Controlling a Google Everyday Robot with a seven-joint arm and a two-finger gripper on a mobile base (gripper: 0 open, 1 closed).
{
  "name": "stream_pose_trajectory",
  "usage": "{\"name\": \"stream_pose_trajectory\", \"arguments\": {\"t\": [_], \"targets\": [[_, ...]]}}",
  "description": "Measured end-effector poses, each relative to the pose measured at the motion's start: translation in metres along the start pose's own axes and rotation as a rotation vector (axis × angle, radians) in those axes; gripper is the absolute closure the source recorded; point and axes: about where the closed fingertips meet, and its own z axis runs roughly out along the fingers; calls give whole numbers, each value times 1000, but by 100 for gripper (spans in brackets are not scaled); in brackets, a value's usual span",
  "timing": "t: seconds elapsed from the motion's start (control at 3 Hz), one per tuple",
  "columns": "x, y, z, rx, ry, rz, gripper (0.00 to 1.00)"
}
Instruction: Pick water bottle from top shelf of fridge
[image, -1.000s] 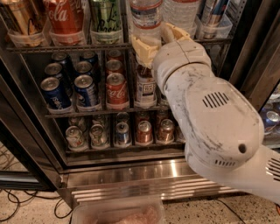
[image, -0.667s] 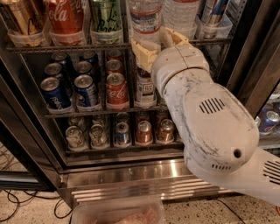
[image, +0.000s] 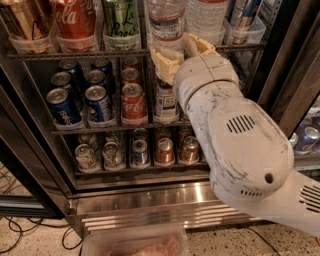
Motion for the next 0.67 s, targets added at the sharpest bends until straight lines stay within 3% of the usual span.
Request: {"name": "stream_pose_trajectory", "arguments": {"t": [0.67], "targets": [[-12, -3, -2, 0, 0, 0, 100]]}}
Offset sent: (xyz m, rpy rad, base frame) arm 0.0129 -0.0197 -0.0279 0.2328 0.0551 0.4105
